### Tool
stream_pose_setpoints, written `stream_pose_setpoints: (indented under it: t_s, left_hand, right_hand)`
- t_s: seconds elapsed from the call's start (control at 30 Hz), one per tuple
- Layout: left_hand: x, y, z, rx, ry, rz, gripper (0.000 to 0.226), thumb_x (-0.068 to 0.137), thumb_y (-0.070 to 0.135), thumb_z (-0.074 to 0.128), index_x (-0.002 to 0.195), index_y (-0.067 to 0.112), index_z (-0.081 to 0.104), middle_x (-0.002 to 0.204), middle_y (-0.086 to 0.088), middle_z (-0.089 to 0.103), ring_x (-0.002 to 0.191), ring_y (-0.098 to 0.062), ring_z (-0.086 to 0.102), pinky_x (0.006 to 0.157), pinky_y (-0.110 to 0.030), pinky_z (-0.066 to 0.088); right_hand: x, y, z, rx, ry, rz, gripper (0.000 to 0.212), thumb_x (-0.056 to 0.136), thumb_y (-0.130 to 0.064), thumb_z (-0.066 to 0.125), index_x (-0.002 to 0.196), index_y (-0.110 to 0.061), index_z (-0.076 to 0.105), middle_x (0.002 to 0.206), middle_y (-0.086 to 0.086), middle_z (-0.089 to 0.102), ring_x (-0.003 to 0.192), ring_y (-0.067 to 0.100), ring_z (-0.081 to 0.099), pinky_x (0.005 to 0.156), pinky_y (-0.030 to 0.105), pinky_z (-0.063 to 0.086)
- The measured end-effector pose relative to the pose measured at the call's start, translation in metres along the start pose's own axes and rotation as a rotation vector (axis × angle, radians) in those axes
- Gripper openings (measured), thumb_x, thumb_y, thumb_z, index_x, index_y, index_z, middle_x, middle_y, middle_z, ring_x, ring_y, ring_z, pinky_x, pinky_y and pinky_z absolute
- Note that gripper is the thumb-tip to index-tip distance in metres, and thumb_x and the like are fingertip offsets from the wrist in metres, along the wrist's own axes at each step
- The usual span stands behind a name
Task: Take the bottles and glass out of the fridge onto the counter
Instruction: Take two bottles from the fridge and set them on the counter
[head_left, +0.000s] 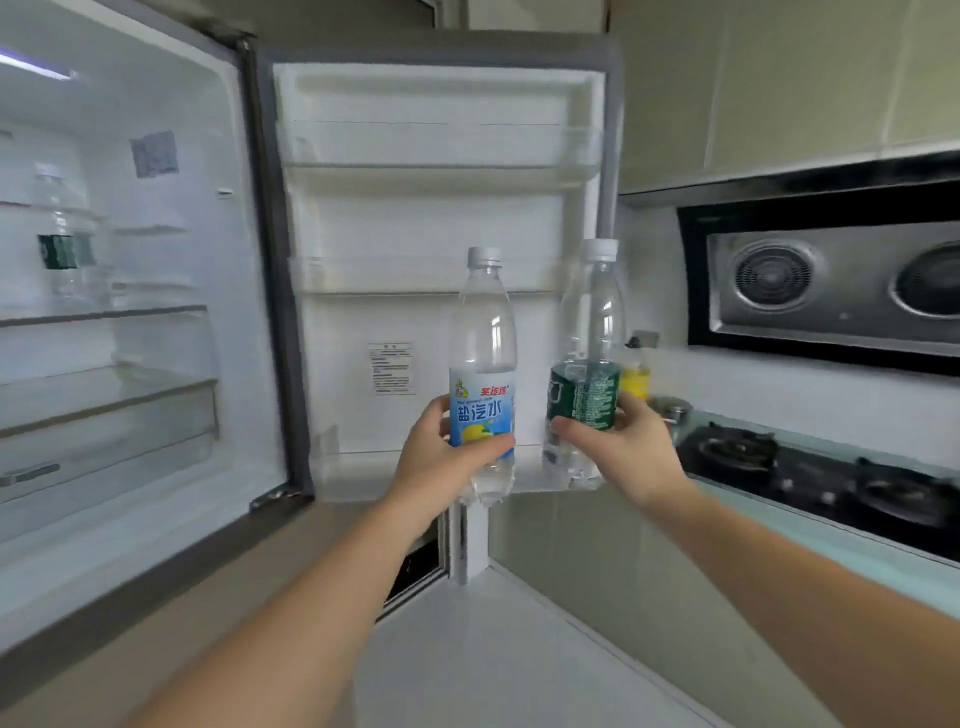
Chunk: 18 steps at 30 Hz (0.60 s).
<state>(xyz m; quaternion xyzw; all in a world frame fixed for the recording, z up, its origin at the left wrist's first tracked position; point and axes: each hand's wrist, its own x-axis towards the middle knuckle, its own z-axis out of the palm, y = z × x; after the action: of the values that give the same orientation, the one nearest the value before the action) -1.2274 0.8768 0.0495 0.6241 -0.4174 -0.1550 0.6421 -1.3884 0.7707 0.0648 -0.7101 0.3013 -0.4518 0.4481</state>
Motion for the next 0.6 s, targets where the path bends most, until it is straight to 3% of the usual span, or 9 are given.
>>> stream_pose_setpoints:
  t_s: [0.2, 0.33, 0.4, 0.6]
  left_hand:
    - [-0.022, 0.018, 0.142, -0.043, -0.242, 0.007, 0.054, 0.067, 0.025, 0.085, 0.112, 0.028, 0.055, 0.099, 0.009, 0.069, 0.085, -0.006, 0.068, 0.068, -0.022, 0.050]
    - [-0.030, 0.028, 0.228, -0.036, -0.432, 0.063, 0.050, 0.068, 0.022, 0.085, 0.100, 0.037, 0.049, 0.094, 0.014, 0.065, 0.080, 0.000, 0.063, 0.061, -0.015, 0.044]
    - [-0.032, 0.030, 0.267, -0.042, -0.528, 0.085, 0.052, 0.069, 0.020, 0.084, 0.105, 0.033, 0.049, 0.094, 0.015, 0.063, 0.079, 0.002, 0.061, 0.058, -0.011, 0.043]
    - [-0.033, 0.027, 0.367, -0.094, -0.795, 0.134, 0.057, 0.065, 0.022, 0.087, 0.109, 0.027, 0.052, 0.100, 0.009, 0.068, 0.088, -0.007, 0.067, 0.075, -0.024, 0.051]
  right_hand:
    - [-0.039, 0.028, -0.147, -0.134, 0.243, 0.069, 0.036, 0.069, -0.029, 0.079, 0.100, -0.025, 0.063, 0.088, -0.010, 0.072, 0.084, 0.009, 0.069, 0.066, 0.020, 0.050]
    - [-0.061, 0.049, -0.217, -0.189, 0.406, 0.115, 0.035, 0.071, -0.028, 0.079, 0.102, -0.024, 0.063, 0.088, -0.008, 0.073, 0.080, 0.008, 0.069, 0.063, 0.019, 0.053]
    - [-0.069, 0.058, -0.245, -0.236, 0.487, 0.141, 0.034, 0.070, -0.029, 0.078, 0.100, -0.026, 0.062, 0.087, -0.008, 0.073, 0.080, 0.009, 0.069, 0.062, 0.020, 0.054]
    - [-0.098, 0.080, -0.312, -0.337, 0.736, 0.251, 0.039, 0.067, -0.032, 0.078, 0.102, -0.027, 0.062, 0.086, -0.009, 0.072, 0.081, 0.008, 0.069, 0.072, 0.028, 0.057]
